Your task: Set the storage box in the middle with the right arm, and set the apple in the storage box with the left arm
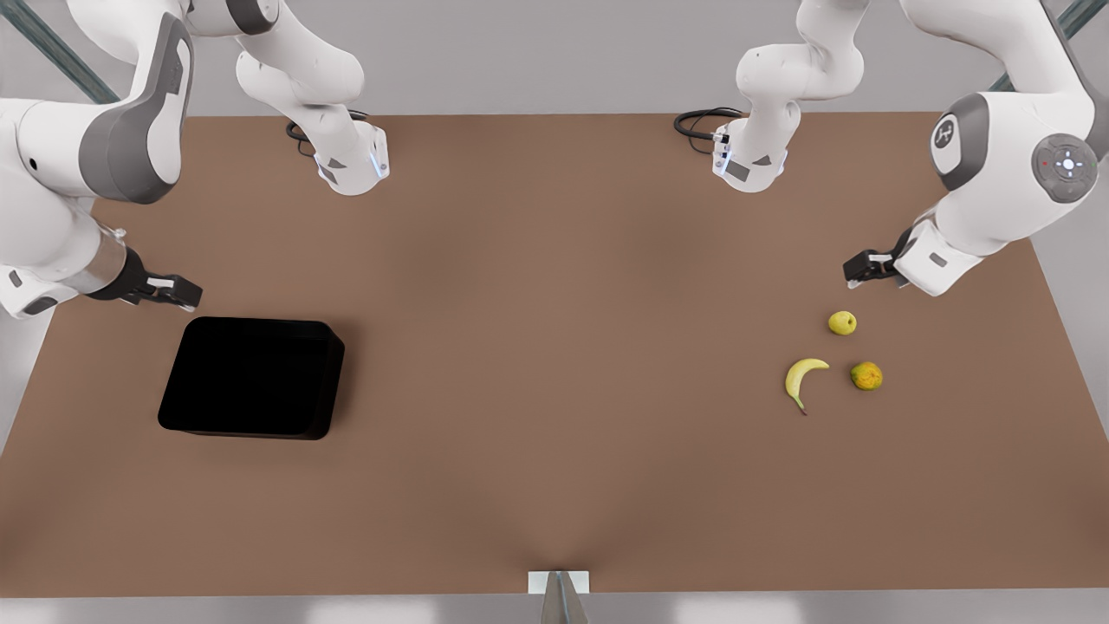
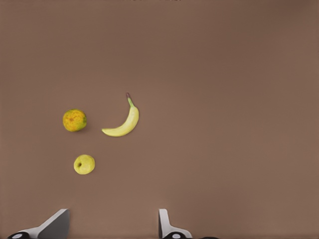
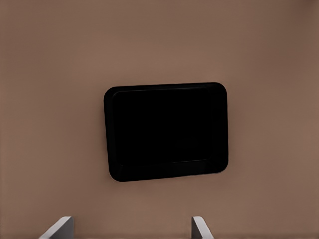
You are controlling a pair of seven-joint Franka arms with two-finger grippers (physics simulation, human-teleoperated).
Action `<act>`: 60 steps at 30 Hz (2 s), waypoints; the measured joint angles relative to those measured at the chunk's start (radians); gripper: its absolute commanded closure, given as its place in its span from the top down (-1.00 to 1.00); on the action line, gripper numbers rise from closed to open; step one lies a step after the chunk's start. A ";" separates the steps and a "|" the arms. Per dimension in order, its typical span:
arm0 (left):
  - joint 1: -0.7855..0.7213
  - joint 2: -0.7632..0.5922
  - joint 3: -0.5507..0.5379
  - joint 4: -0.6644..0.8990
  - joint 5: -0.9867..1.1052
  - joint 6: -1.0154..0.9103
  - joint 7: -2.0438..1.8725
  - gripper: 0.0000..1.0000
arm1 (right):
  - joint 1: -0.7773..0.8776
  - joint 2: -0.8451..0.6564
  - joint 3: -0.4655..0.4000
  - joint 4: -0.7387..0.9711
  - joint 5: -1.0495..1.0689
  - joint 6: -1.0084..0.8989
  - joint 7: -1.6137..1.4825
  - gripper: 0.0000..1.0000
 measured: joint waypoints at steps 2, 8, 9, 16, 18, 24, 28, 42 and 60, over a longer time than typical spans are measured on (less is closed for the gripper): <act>-0.006 0.003 0.001 0.007 0.000 0.000 -0.004 1.00 | 0.000 0.010 0.000 0.000 0.000 0.001 -0.009 1.00; 0.024 0.160 0.163 -0.011 -0.093 -0.141 -0.458 1.00 | -0.185 0.298 -0.079 -0.134 0.001 0.341 -0.338 1.00; 0.079 0.145 0.204 -0.163 -0.167 -0.076 -0.506 1.00 | -0.187 0.287 -0.096 -0.274 0.001 0.482 -0.370 1.00; -0.037 0.229 0.562 -0.534 -0.791 0.255 -0.624 1.00 | -0.304 0.255 -0.121 -0.615 0.009 0.853 -0.480 1.00; -0.024 0.298 0.562 -0.531 -0.919 0.237 -0.642 1.00 | -0.309 0.290 -0.121 -0.613 0.009 0.856 -0.499 1.00; 0.039 0.409 0.562 -0.529 -1.124 0.156 -0.632 1.00 | -0.311 0.336 -0.121 -0.600 0.009 0.873 -0.506 0.60; 0.115 0.500 0.562 -0.525 -1.204 0.082 -0.528 1.00 | -0.308 0.345 -0.121 -0.585 0.008 0.838 -0.592 -0.28; 0.182 0.671 0.550 -0.505 -1.395 0.049 -0.409 0.48 | -0.304 0.365 -0.120 -0.569 0.001 0.830 -0.635 -0.57; 0.190 0.699 0.512 -0.503 -1.438 0.078 -0.420 -0.37 | 0.125 0.295 -0.092 -0.375 0.115 0.682 -0.629 -0.57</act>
